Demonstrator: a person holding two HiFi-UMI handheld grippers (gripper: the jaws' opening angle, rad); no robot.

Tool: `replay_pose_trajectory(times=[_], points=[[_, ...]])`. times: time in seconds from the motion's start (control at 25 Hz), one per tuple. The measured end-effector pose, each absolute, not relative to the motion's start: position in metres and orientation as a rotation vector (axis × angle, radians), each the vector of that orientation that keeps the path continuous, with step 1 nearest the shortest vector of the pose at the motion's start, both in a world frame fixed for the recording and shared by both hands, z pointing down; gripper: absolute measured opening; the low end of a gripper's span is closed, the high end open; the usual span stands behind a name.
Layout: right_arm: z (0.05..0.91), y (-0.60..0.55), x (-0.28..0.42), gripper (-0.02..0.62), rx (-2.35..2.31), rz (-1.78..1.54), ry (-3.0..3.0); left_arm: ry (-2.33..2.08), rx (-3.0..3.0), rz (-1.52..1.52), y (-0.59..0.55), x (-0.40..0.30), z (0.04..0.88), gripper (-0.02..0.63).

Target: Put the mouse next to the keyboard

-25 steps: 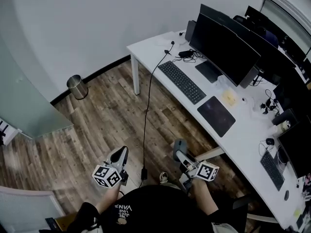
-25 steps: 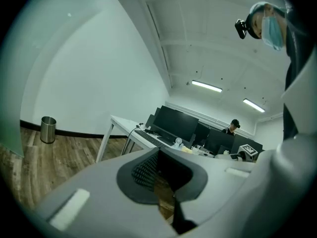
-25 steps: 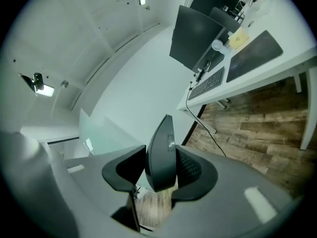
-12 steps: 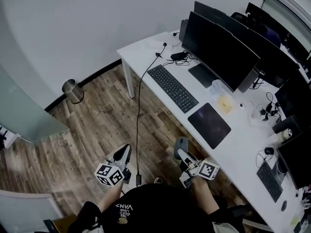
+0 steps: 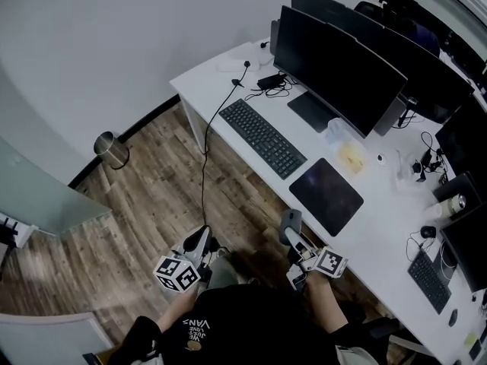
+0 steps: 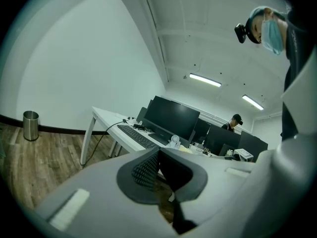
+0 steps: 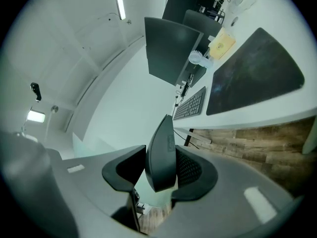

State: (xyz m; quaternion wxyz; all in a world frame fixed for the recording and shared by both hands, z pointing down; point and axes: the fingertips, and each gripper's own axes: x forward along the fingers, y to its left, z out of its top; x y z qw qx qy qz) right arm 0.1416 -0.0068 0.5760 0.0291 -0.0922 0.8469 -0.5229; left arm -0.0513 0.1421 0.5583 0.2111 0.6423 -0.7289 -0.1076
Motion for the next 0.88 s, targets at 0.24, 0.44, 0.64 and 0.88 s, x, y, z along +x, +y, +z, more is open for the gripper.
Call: replay_pose_trajectory(times=[0.24, 0.44, 0.64, 0.88], points=[[0.58, -0.036, 0.123, 0.179, -0.379, -1.598, 2.569, -1.96, 1.826, -0.276, 0.104, -0.085, 0.567, 0.002], [0.58, -0.07, 0.093, 0.179, -0.536, -1.559, 2.503, -1.857, 1.922, -0.235, 0.061, -0.126, 0.56, 0.002], [0.565, -0.096, 0.061, 0.179, -0.649, -1.482, 2.438, -1.765, 2.013, -0.186, 0.025, -0.175, 0.55, 0.002], [0.563, -0.111, 0.035, 0.179, -0.776, -1.445, 2.366, -1.682, 2.066, -0.158, -0.008, -0.224, 0.552, 0.002]])
